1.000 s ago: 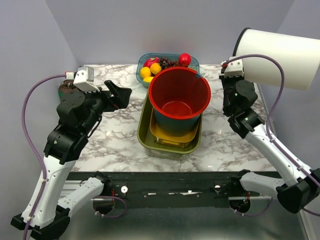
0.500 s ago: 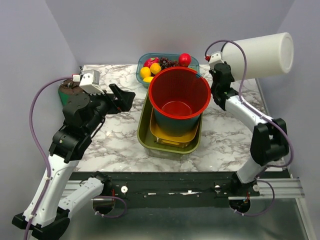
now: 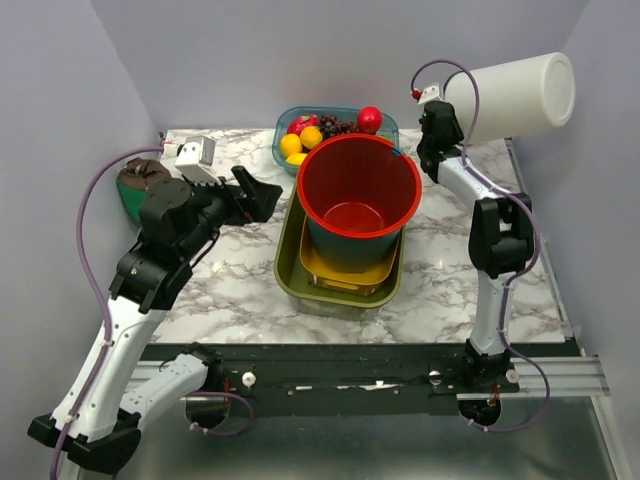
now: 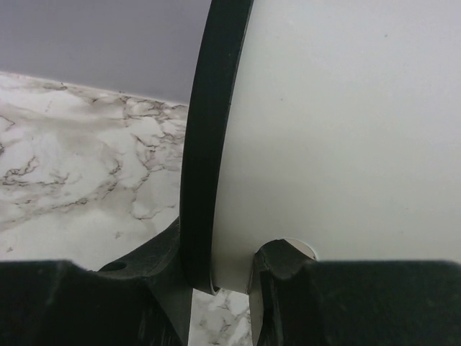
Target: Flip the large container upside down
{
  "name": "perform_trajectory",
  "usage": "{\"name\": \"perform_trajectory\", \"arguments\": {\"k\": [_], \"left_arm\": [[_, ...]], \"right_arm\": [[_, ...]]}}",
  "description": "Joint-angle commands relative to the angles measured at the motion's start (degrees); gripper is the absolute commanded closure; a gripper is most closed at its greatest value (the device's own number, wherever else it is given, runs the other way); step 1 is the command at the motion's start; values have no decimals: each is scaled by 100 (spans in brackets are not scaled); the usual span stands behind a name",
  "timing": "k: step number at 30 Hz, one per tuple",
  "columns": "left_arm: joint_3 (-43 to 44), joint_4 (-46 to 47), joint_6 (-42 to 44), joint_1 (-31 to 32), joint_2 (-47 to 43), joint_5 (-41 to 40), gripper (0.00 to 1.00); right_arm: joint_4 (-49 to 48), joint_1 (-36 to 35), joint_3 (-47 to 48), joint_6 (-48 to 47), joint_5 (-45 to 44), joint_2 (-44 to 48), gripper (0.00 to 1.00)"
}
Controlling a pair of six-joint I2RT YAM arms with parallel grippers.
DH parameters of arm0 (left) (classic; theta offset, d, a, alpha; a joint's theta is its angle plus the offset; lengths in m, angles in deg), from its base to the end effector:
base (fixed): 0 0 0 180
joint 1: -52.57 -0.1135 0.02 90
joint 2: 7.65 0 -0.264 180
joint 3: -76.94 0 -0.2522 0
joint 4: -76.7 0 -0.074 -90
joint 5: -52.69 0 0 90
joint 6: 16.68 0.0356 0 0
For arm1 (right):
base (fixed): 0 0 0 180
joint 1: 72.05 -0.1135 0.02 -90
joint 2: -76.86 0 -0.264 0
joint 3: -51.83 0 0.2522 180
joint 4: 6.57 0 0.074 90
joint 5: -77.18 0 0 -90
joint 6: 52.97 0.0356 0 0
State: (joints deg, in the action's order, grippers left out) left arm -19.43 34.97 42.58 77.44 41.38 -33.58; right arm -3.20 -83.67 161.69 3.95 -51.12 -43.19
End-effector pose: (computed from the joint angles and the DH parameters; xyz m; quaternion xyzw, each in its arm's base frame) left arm 0.1471 -0.0707 0.4424 -0.0169 0.7494 -0.3301 0.5737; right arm 0.4937 0.0790 0.2735 -0.0945 0.7636 -0.3620 0.5262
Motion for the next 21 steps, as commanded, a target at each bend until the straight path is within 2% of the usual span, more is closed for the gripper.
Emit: {"name": "perform_trajectory", "arguments": {"k": [1, 14, 19, 21], "left_arm": [[150, 90, 217, -34, 123, 225, 1], [379, 10, 534, -122, 704, 594, 1], [344, 28, 604, -157, 756, 568, 1], [361, 37, 613, -166, 792, 585, 1]], "right_arm": [[222, 107, 707, -268, -229, -589, 99], [169, 651, 1130, -849, -186, -1468, 92], [-305, 766, 1069, -1121, -151, -1617, 90], [-61, 810, 1192, -973, 15, -1662, 87]]}}
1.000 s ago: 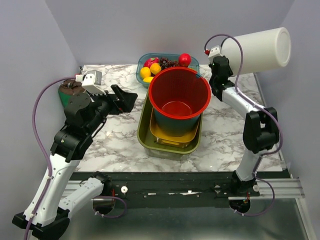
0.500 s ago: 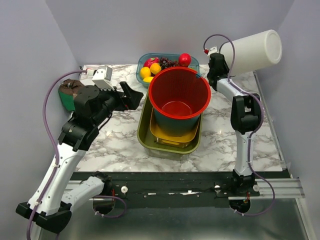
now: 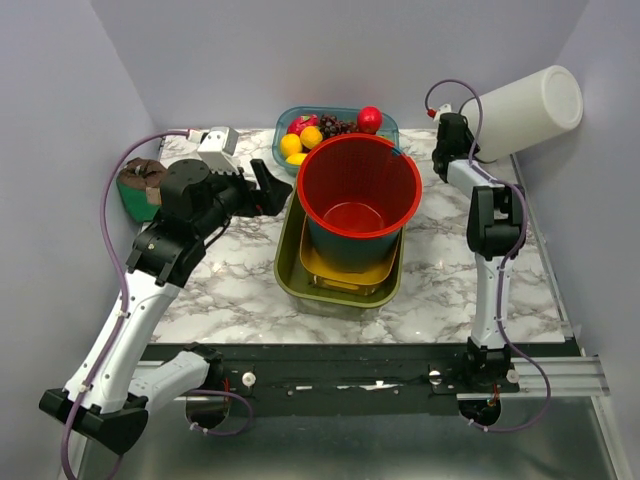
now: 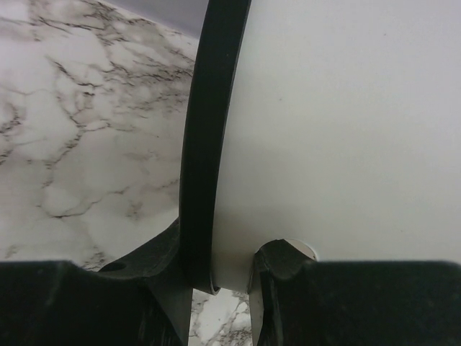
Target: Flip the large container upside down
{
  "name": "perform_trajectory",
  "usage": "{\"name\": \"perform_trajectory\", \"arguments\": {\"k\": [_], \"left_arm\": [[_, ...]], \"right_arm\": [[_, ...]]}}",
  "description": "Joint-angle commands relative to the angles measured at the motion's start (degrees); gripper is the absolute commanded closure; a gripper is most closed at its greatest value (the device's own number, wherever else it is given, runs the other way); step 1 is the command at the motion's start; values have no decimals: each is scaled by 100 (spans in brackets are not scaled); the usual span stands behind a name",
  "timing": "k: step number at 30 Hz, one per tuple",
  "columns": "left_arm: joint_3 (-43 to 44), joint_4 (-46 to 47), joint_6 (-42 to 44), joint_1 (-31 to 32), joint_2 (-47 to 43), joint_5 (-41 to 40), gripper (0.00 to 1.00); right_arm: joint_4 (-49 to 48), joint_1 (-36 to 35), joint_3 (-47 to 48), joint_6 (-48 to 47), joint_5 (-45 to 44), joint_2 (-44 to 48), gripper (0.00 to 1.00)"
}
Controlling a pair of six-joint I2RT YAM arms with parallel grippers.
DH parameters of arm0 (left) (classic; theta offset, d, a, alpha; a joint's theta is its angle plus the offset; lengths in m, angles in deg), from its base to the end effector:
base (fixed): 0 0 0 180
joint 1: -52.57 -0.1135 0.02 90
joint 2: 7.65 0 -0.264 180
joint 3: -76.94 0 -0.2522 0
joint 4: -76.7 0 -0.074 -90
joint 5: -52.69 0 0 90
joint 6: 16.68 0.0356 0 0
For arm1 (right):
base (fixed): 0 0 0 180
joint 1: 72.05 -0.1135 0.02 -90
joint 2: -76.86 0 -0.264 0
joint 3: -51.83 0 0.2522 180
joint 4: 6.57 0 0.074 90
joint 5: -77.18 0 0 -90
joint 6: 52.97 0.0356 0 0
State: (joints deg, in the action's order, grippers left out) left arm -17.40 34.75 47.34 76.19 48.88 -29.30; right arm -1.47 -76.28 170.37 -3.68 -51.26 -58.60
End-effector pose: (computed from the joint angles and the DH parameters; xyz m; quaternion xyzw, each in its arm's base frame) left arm 0.1824 -0.0852 0.4322 0.0275 0.7805 -0.3105 0.5419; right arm 0.5441 0.0180 0.1871 -0.1292 0.7938 -0.4245 0.4159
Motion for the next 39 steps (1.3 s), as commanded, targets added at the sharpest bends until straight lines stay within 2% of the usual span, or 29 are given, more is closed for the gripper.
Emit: {"name": "perform_trajectory", "arguments": {"k": [1, 11, 15, 17, 21, 24, 39], "left_arm": [[158, 50, 163, -33, 59, 174, 1], [500, 15, 207, -41, 314, 201, 1], [474, 41, 207, -33, 358, 227, 1], [465, 24, 216, -41, 376, 254, 1], [465, -12, 242, -41, 367, 219, 1], [439, 6, 251, -33, 376, 201, 1], [457, 41, 181, -41, 367, 280, 1]], "right_arm": [[-145, 89, 351, -96, 73, -139, 87], [-126, 98, 272, -236, 117, -490, 78], [-39, 106, 377, -183, 134, -613, 64], [49, 107, 421, -95, 126, -675, 61], [49, 107, 351, -7, 170, -657, 40], [102, 107, 307, 54, 187, -614, 33], [119, 45, -176, 195, 293, -306, 32]]}}
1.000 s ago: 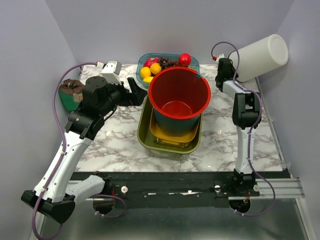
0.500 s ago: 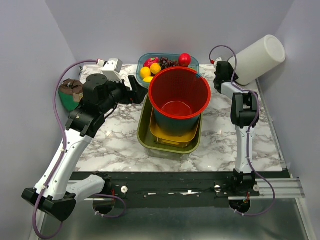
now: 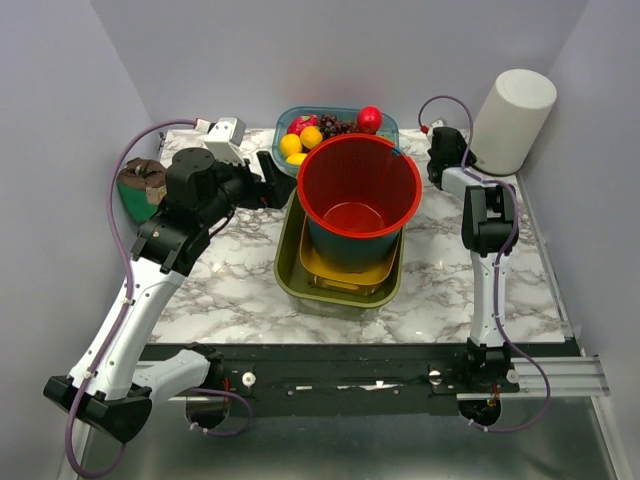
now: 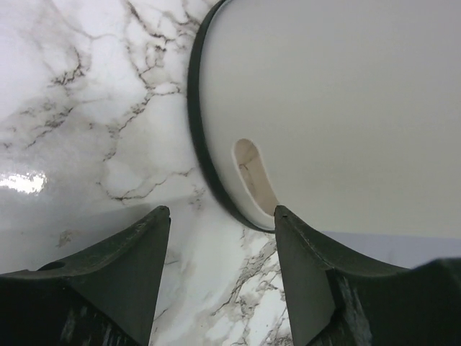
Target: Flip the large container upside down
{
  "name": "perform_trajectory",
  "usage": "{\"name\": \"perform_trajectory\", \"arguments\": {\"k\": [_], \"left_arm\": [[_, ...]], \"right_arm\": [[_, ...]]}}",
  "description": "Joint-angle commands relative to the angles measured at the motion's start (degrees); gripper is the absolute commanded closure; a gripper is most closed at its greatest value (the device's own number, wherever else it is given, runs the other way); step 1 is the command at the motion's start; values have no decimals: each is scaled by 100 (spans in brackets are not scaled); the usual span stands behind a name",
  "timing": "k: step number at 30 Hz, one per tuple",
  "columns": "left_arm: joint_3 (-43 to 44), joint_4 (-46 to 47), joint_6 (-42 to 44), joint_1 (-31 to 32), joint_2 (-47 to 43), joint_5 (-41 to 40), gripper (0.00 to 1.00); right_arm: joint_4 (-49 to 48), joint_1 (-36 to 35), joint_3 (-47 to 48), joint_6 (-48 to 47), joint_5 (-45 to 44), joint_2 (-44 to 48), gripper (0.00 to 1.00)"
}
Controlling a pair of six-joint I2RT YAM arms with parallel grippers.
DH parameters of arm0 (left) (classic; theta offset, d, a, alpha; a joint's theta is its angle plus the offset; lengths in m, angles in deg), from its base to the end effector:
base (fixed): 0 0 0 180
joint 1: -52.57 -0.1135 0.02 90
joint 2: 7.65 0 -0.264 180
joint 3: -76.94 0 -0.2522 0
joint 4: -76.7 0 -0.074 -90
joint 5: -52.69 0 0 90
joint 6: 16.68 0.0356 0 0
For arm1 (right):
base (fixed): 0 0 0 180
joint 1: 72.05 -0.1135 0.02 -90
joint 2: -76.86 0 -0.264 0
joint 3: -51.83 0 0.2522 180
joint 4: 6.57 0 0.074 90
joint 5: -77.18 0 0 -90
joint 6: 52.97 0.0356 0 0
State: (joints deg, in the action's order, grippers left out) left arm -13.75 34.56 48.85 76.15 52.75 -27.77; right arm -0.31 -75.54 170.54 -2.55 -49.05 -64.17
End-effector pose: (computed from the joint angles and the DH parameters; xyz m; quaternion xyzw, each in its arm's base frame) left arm 0.1961 -0.0920 0.4400 0.0456 0.7815 -0.3115 0.5386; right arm 0.5490 0.0124 0.1346 -0.1522 0.8184 -0.4045 0.3787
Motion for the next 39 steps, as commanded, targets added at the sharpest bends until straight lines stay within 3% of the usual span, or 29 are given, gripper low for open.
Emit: {"name": "perform_trajectory", "arguments": {"k": [1, 12, 16, 19, 25, 26, 30, 35, 39], "left_arm": [[92, 52, 30, -37, -28, 136, 1], [302, -273, -40, -125, -29, 171, 1], [347, -414, -180, -151, -90, 92, 1], [320, -501, -260, -160, -108, 74, 1], [522, -686, -374, -169, -11, 242, 1], [522, -547, -401, -160, -37, 241, 1], [688, -475, -567, -169, 119, 399, 1], [1172, -1054, -454, -90, 613, 453, 11], [1409, -1248, -357, -63, 876, 145, 13]], "right_arm": [[12, -47, -203, 81, 63, 260, 32], [-110, -346, -747, 494, -200, 1103, 33], [-549, -442, -1272, 520, -745, 1848, 34], [-454, -548, -1834, 1064, -649, 2473, 34], [730, -565, -2295, 2952, -808, 4020, 34], [1542, -574, -2199, 3695, -642, 4170, 34], [3306, -565, -2223, 5746, 307, 5100, 35], [3616, -565, -3338, 7609, 1695, 6297, 36], [3712, -574, -3893, 7938, 2602, 7044, 39]]}}
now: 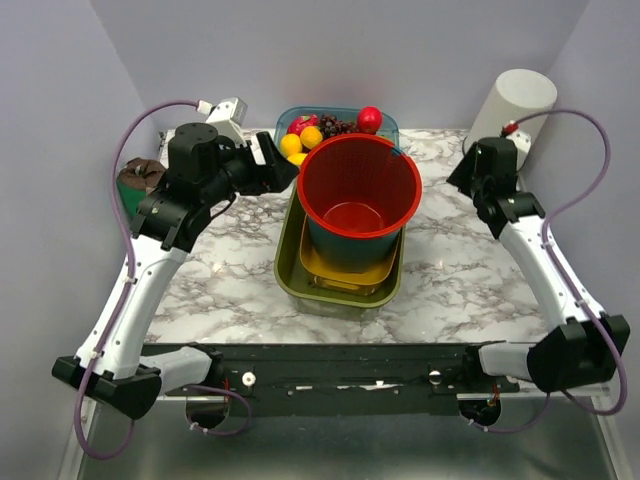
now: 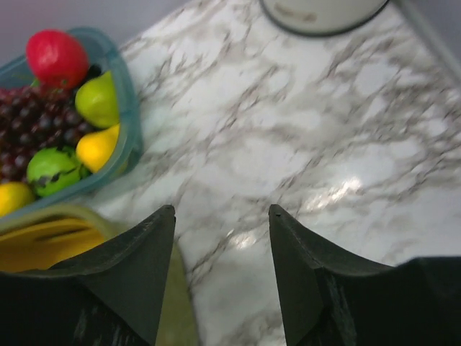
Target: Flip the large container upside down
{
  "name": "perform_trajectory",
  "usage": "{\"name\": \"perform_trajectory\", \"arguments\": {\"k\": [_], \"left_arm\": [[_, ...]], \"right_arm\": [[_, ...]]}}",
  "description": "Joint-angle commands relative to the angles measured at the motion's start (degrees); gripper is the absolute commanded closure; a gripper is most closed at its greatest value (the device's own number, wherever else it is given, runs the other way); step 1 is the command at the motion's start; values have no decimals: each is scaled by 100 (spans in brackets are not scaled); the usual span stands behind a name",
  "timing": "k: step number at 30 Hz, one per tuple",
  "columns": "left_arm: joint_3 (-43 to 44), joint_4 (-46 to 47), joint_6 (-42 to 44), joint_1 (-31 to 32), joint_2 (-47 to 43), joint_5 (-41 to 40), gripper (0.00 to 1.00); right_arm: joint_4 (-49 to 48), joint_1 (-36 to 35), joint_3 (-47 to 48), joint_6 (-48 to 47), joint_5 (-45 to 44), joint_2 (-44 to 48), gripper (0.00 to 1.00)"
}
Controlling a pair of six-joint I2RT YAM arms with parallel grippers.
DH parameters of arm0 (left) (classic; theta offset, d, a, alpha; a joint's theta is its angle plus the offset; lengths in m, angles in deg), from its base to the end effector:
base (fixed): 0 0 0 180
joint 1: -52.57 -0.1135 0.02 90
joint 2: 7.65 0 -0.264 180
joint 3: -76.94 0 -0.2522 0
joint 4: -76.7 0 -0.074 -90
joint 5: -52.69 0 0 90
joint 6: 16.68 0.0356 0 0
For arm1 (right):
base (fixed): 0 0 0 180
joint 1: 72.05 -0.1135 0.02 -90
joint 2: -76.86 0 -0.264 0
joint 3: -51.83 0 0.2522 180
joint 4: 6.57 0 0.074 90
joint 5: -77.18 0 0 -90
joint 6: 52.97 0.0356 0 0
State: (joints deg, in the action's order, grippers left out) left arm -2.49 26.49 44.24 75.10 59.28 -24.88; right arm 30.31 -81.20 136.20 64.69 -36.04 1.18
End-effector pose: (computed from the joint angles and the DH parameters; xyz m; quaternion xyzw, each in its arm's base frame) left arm 0.2102 -0.0955 0.4651 0.0191 0.7993 -0.3368 0.4973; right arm 0.2965 0.0335 0.3570 0.2372 0.8129 -0.0050 0.5319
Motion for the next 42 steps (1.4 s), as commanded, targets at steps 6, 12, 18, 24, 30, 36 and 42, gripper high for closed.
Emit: {"name": "perform_trajectory", "arguments": {"k": [6, 12, 18, 24, 30, 36, 42], "left_arm": [[451, -398, 69, 208, 670, -302, 17], [1003, -521, 52, 446, 1171, -530, 21], [1488, -1013, 166, 718, 1567, -961, 28], [1208, -1023, 148, 894, 1639, -1163, 33], [1093, -802, 52, 1096, 1656, -1154, 45], [1067, -890, 60, 1123, 1647, -1199, 46], [970, -803, 60, 1123, 1647, -1190, 65]], "right_arm": [[229, -8, -1304, 1470, 1751, 1775, 39], [237, -8, -1164, 1558, 1821, 2162, 37], [229, -8, -1093, 1725, 2032, 2259, 37], [229, -8, -1023, 1787, 2050, 2444, 37], [18, -8, -1216, 1901, 2208, 2479, 37], [9, -8, -1216, 1945, 2261, 2479, 37], [18, -8, -1190, 1954, 2287, 2497, 37]]}}
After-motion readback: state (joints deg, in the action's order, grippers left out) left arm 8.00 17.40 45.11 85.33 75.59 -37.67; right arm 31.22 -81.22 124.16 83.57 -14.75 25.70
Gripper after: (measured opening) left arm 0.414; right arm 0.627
